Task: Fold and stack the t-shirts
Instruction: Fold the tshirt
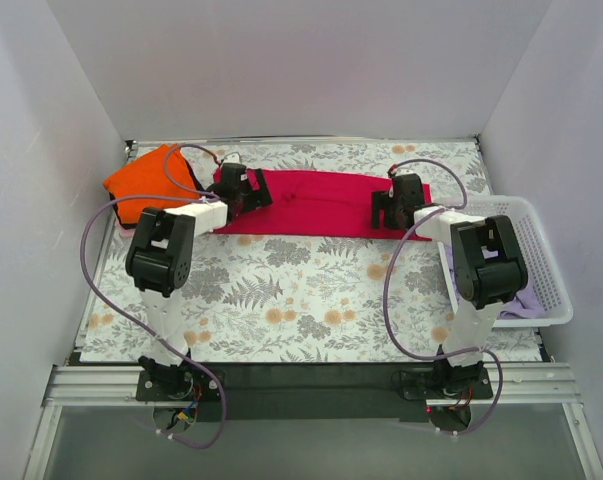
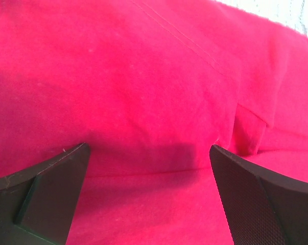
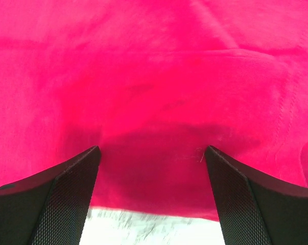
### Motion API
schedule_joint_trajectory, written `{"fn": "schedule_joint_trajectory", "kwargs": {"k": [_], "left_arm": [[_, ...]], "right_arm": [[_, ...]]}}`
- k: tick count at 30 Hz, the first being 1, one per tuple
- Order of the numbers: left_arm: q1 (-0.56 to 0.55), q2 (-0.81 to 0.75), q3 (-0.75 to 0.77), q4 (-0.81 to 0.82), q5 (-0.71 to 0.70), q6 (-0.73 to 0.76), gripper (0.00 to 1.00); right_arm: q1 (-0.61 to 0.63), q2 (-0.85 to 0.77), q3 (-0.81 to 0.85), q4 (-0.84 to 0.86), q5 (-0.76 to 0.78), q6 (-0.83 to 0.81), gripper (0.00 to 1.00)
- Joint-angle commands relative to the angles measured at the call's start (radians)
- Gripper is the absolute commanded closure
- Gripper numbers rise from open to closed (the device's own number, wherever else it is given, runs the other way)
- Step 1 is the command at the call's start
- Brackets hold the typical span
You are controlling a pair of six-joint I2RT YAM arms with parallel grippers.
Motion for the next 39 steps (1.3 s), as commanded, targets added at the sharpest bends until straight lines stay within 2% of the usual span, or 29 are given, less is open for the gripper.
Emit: {"fn": "schedule_joint_trajectory", "kwargs": {"k": [1,11,19,29,35,39], "left_arm": [[0.023,0.047,0.079,-0.05,0.025,0.026,0.03],[0.032,0.132,0.216,-0.123,0.032,0.056,0.03],[0.027,0.15,0.24,-0.102,0.094,0.101,0.03],[0.014,0.19,0.32,-0.105,0.094,0.122,0.03],[-0.025,0.239,0.415,-0.1,0.144,0.153,0.03],[-0.071,0.245,0.467,-0.094,0.14,0.19,0.03]], "right_arm": [[0.052,-0.041,-0.1,-0.153,-0.076,0.032,0.25],[0.169,-0.207,-0.253,-0.239,-0.011,0.07,0.24],[0.298,-0.231,-0.332,-0.244,-0.048,0.11,0.25],[0.525,-0.339,-0.321,-0.32,-0.045,0.216,0.24],[0.635,-0.366,-0.309,-0.334,-0.079,0.25,0.24],[0.687,-0.432,-0.252,-0.368,-0.018,0.259,0.24]]}}
